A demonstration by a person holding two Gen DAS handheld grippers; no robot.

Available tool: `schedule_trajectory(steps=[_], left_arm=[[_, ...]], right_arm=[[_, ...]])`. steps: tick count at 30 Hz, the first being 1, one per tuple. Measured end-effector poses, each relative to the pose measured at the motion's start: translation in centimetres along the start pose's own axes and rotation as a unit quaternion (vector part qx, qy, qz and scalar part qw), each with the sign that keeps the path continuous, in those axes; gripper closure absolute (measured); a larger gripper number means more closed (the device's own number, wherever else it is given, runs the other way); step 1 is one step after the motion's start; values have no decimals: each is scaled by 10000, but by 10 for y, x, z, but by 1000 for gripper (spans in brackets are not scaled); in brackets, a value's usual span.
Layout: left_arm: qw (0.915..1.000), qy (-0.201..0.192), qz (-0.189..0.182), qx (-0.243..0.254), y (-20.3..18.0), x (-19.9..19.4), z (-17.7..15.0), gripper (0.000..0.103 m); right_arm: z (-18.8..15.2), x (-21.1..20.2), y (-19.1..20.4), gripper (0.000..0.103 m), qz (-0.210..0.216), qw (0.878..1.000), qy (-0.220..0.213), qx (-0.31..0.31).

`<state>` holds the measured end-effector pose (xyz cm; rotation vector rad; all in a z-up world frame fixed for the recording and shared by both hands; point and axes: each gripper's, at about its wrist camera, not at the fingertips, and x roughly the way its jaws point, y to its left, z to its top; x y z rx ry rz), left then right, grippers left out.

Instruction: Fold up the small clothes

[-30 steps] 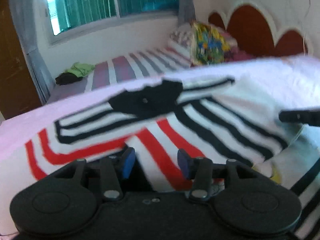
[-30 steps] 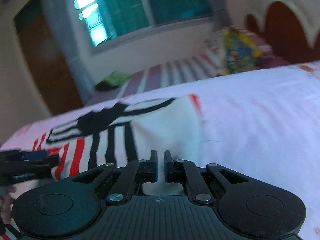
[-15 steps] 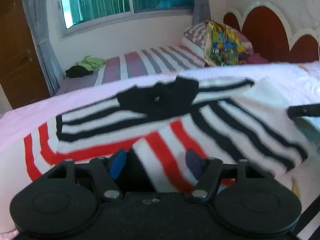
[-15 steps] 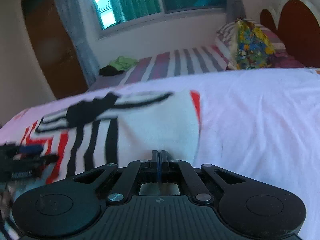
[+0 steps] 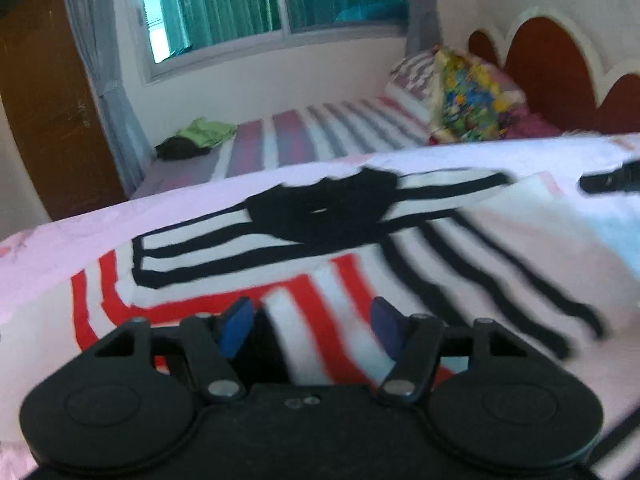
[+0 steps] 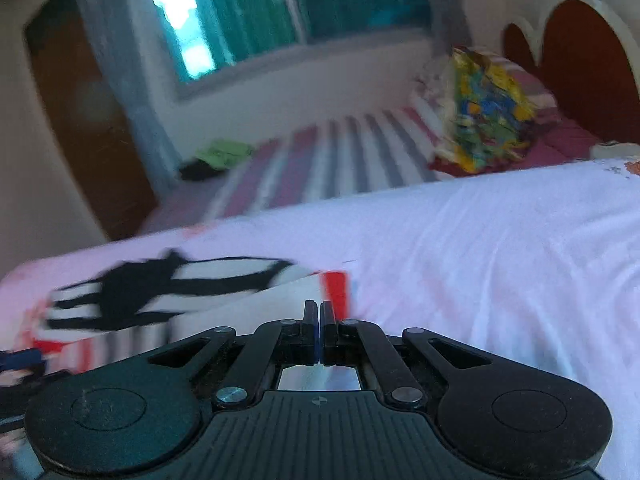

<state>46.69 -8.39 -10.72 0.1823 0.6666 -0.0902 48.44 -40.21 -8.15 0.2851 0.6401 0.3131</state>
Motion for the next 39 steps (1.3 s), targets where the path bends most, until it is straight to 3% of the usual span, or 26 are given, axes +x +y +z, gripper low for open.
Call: schedule_trajectory(steps=[4,5,7,9,11,12,13,14,17,19,20,21,22,25,28,30,32,36,37,39], left_arm=[[9992,-93,-87,381,-31,-18,-16,25],[9990,96,23,431,-36,-10,-21,25],[9996,58,86,245,-38,-9,-27,29],[9998,-38,103,160,-36,-19,-22,33],[9996,-180,166,103,-33,-26,-21,24],[9998,21,146,115,-32,-20,-23,23],[9993,341,92,79,-30,-10,-25,22],[9996,259,16,-128,-25,-12,-27,22],[9984,256,-20,-512,-9,-28,-27,33],[9978,74,97,-647,4,-50,-34,32],[9968,45,154,-780,15,-60,-39,32],[9953,-19,244,-936,29,-72,-47,32],[9941,-37,334,-1027,43,-80,-54,31],[9872,-99,878,-1328,97,-105,-79,38],[9640,-205,1631,-2090,174,-126,-109,46],[9384,-137,1903,-2880,234,-134,-131,57],[9133,-64,1852,-3627,284,-139,-150,60],[8495,-464,1624,-4998,355,-157,-186,53],[8372,-544,1567,-5212,369,-157,-193,53],[8232,-576,1486,-5449,389,-154,-202,55]], right_arm=[[-39,-40,16,103,241,9995,104,-185],[-49,-39,18,103,258,9993,203,-172],[-67,-30,18,103,161,9987,470,-124],[-64,-37,20,103,170,9990,384,168],[-62,-50,27,103,226,9997,24,128],[-63,-48,30,103,134,9999,91,44],[-67,-33,32,103,-70,9986,521,-67],[-70,-28,34,103,-46,9982,598,-98],[-60,-43,43,103,-79,9990,448,5],[-57,-55,50,103,-156,9996,204,-70],[-58,-56,52,81,-264,9993,218,-115],[-58,-56,55,41,-372,9989,245,-142],[-60,-58,58,30,-446,9987,191,-147],[-62,-67,70,31,-360,9993,31,-86],[-65,-73,84,34,-426,9990,-133,-49],[-66,-72,94,52,-409,9990,-154,105],[-69,-69,103,61,-431,9985,-89,336],[-72,-56,129,60,-577,9956,82,737],[-72,-51,139,60,-557,9951,107,804],[-73,-44,157,60,-496,9951,118,844]])
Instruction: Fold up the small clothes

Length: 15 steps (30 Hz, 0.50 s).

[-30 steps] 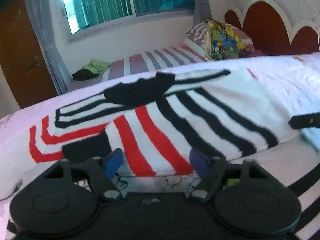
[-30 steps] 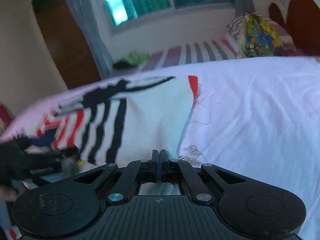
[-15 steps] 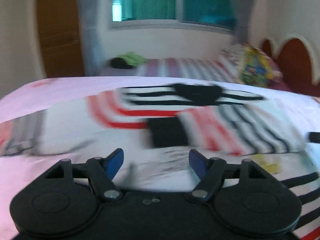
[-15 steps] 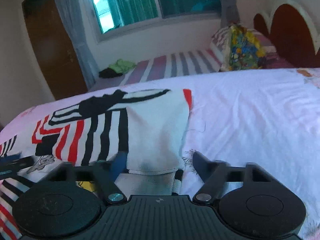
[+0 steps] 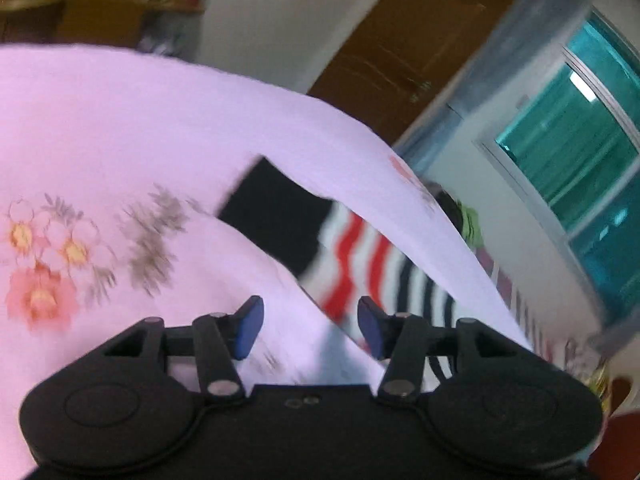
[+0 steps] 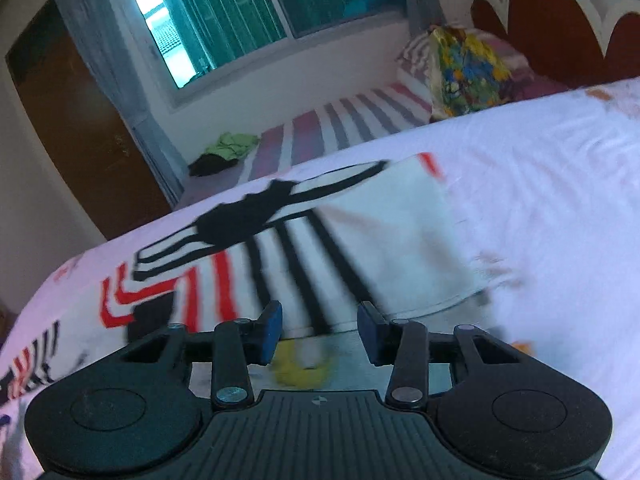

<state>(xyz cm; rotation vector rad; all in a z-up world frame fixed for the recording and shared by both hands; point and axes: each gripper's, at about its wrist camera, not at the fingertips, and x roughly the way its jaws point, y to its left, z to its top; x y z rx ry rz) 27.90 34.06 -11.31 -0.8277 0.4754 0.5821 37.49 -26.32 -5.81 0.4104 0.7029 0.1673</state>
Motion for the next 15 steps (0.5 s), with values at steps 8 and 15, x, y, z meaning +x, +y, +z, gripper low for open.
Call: schedule_trajectory(steps=[8,15], left_arm=[[9950,91,-707,-702,43,26,33,59],[9900,330,-1096,-828,44,54,43,96]], right_arm=[[-10,9,66,60,112,9999,-51,45],[-6,13,67,60,-204,9987,17,458]])
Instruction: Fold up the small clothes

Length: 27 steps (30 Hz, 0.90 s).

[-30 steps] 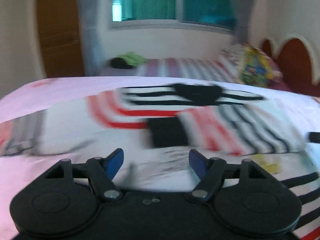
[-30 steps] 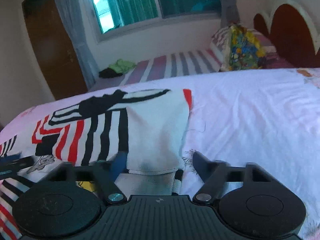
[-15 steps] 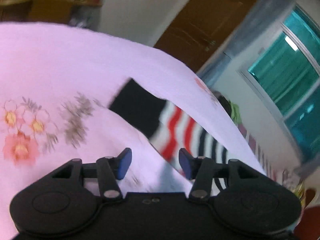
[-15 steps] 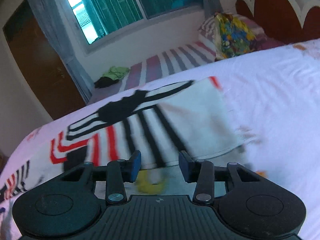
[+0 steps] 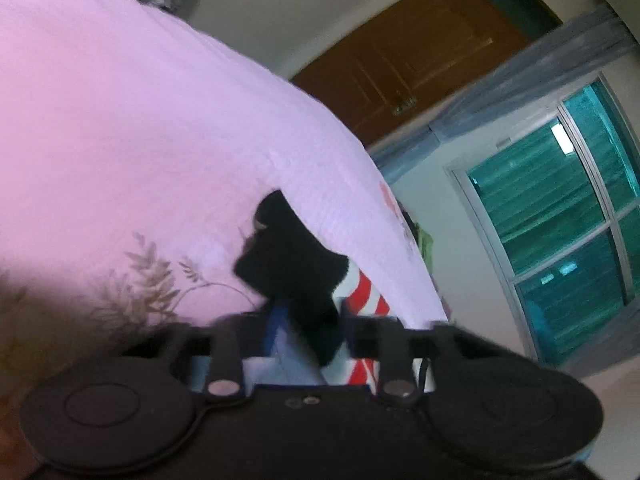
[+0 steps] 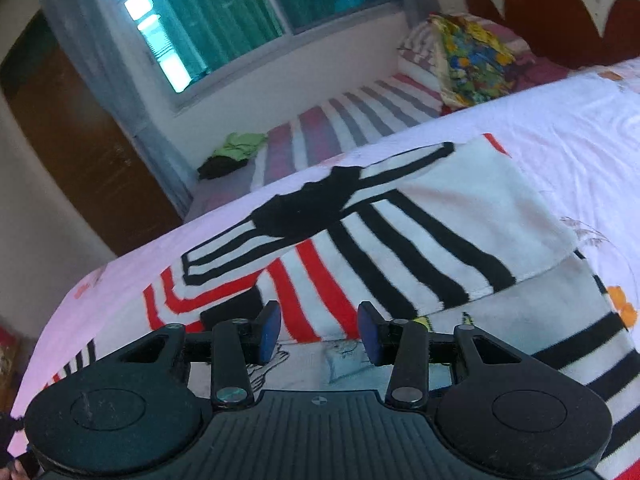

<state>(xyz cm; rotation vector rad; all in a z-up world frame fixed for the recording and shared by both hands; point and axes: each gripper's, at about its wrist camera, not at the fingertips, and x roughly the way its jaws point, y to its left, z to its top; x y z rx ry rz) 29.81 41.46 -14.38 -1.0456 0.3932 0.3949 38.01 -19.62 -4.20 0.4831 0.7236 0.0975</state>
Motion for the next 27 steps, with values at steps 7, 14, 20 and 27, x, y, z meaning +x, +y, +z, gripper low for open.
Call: schedule_trajectory(steps=[7,14,20,27], left_arm=[[9907,-52,-410,1298,-54,-3,-18,96],[9453,637,-1285,2931,-188,11,-106,96],[9117,1483,-1866,3347,-274,40,-206,96],[8701,2142,-2043,3941,-325,69,-318,96]], right_arm=[[2,-9,-14,60,-175,9998,-19,118],[2,-21,-35,60,-135,9997,-90,185],[9,-37,-70,60,-82,9990,-185,403],[17,-57,-123,60,-82,9968,-249,751]])
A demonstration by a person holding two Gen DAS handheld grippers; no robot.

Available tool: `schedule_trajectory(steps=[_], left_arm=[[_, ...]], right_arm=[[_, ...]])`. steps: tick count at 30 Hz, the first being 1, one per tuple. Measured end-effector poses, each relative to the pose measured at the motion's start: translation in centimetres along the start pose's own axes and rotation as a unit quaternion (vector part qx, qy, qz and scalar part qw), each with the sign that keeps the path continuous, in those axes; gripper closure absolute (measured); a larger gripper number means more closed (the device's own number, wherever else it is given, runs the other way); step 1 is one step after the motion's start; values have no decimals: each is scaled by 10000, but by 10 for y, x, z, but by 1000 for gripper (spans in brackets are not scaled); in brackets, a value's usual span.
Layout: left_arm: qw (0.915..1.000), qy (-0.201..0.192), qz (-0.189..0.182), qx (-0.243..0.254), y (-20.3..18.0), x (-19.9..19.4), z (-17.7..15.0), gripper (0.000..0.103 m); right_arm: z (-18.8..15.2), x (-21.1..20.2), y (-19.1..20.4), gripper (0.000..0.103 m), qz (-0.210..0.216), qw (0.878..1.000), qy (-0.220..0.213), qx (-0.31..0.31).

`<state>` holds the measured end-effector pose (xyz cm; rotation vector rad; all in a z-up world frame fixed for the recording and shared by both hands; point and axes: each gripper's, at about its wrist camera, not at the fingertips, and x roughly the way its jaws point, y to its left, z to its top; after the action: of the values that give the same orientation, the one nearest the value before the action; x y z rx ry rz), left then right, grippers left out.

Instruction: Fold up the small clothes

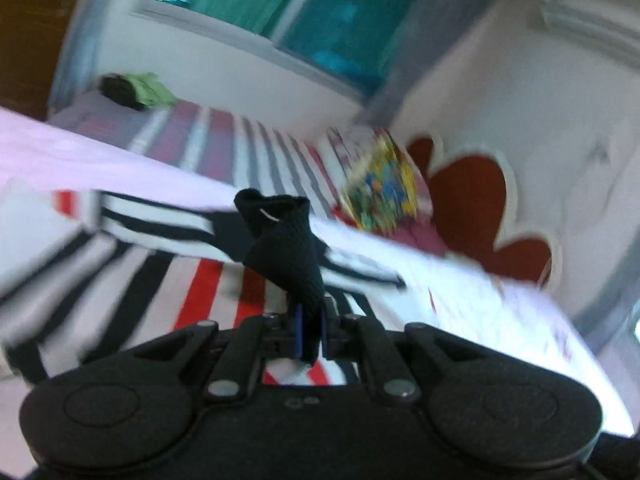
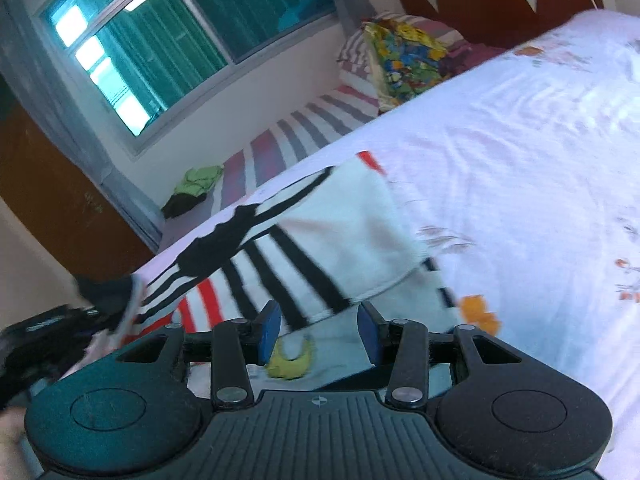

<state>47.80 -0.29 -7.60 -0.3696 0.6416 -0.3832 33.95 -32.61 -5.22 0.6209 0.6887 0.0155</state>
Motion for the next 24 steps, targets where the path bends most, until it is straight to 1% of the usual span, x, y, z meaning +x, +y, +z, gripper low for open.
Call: schedule_trajectory(steps=[2,3,4,5,6,7,8,9,10,11,12,14,15,18,20,22,24], left_arm=[[9995,252,-32,190,-20,23,-10,95],[9987,404,-33,295,-30,35,-15,92],[9980,501,-9,388,-33,40,-22,77],[9973,567,-7,471,-35,46,-29,70],[9966,631,1,534,-43,53,-34,40],[9964,609,39,584,-45,49,-39,22],[9965,487,32,680,-48,42,-44,27],[9961,359,-34,807,-52,36,-47,37],[9954,321,-91,899,-53,27,-48,43],[9953,304,-33,920,-54,20,-46,47],[9956,227,85,900,-53,13,-43,48],[9946,-84,420,940,-35,-23,-45,48],[9927,-170,660,991,-28,-38,-45,47],[9823,-393,1449,1124,15,-92,-52,47],[9774,-289,1829,1018,47,-114,-55,47],[9735,-96,2100,900,73,-121,-56,49],[9691,-62,2254,997,88,-117,-54,51]], right_arm=[[4,-4,-14,60,-13,10000,-12,85],[7,-6,-20,60,1,9999,-13,138],[9,-8,-27,60,6,9998,-16,195],[11,-10,-32,60,-1,9997,-24,250],[12,-11,-36,60,11,9996,-26,293],[14,-11,-39,60,56,9994,-16,334],[16,-11,-41,60,94,9993,4,348],[18,-10,-41,60,117,9993,27,341],[19,-9,-39,60,192,9994,47,298],[20,-7,-37,60,295,9992,70,255],[21,-4,-34,60,401,9989,99,229],[21,6,-24,60,648,9976,184,178],[21,12,-18,60,758,9967,250,146],[16,39,3,60,947,9943,482,-23],[14,56,14,60,947,9941,517,-140],[13,74,19,60,841,9947,577,-93],[10,90,20,60,743,9950,668,-52]])
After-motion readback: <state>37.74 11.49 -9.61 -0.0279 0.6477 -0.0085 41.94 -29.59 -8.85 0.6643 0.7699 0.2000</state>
